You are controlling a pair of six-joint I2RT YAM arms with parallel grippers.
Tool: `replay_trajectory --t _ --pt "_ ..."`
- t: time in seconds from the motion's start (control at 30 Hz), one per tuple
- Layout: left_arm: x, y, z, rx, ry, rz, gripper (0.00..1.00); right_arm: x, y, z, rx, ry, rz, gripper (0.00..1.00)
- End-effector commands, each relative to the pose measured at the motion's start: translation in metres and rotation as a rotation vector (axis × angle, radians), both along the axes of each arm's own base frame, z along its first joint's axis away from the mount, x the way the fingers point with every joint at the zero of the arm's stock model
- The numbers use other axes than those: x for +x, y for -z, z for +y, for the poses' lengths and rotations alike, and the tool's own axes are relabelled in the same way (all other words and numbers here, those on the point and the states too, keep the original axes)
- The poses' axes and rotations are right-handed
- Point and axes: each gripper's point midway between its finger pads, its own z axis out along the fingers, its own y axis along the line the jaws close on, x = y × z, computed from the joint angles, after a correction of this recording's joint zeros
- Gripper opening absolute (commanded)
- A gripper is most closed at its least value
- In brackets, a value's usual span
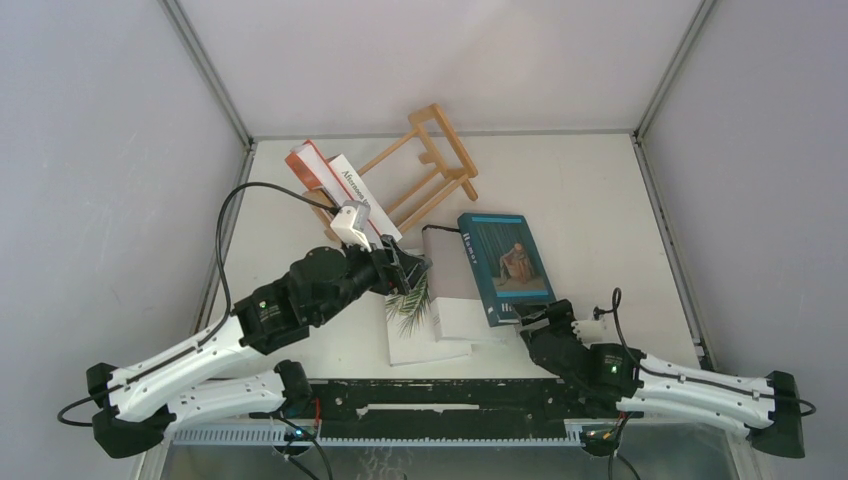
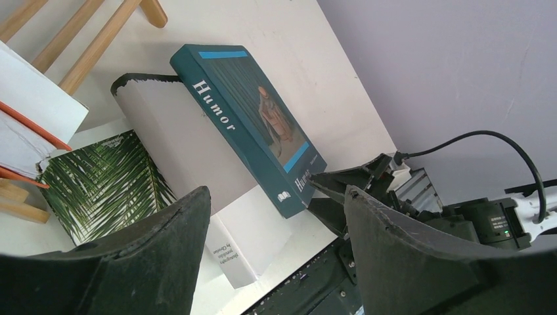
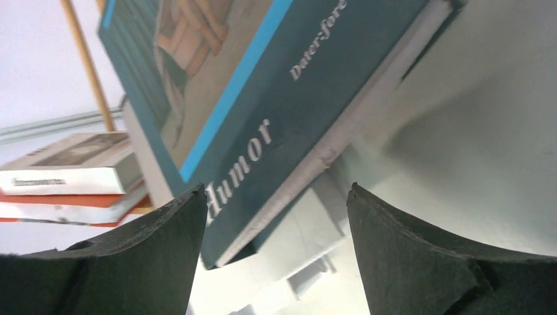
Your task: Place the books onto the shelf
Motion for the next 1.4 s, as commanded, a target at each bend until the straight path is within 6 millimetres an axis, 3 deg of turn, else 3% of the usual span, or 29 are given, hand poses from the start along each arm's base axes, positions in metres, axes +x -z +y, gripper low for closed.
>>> replay_trajectory --t 0.0,0.23,0.67,1.0,1.37 --pt "-0.002 -0.012 -0.001 -0.023 0.02 -0.042 0.78 0.001 -0.011 -0.018 0.069 0.152 0.042 0.85" --pt "-0.004 -0.02 0.004 -0.046 0.016 -0.065 0.78 0.005 -0.014 -0.025 0.056 0.215 0.019 0.85" --pt "-0.007 -0.03 0.01 -0.022 0.036 -0.106 0.79 0.036 -0.019 -0.003 0.107 0.238 0.006 0.86" --pt "-0.008 -0.034 0.013 -0.018 0.042 -0.125 0.8 0.037 -0.003 0.012 0.12 0.224 0.068 0.87" --pt "-0.01 -0.031 0.017 -0.01 0.044 -0.126 0.8 0.051 0.015 0.006 0.133 0.281 0.023 0.82"
